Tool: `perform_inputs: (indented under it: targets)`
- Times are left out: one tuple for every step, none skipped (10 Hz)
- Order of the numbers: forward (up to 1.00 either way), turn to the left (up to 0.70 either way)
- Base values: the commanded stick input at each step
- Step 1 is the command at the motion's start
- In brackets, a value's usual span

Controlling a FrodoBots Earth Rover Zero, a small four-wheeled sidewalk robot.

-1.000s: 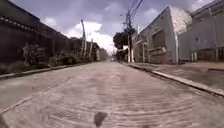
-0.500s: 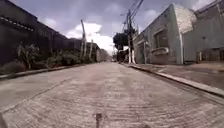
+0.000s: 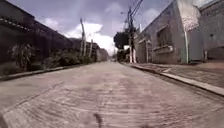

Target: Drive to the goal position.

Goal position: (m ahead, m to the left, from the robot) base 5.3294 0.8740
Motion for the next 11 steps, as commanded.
perform_inputs:
  targets:
    - [0.85,0.01]
    - [0.85,0.01]
    - [0.85,0.01]
    - [0.85,0.01]
    - [0.85,0.01]
    - [0.85,0.01]
    - [0.85,0.01]
    - [0.85,0.01]
    - [0.85,0.01]
    - [0.85,0.01]
    - [0.85,0.01]
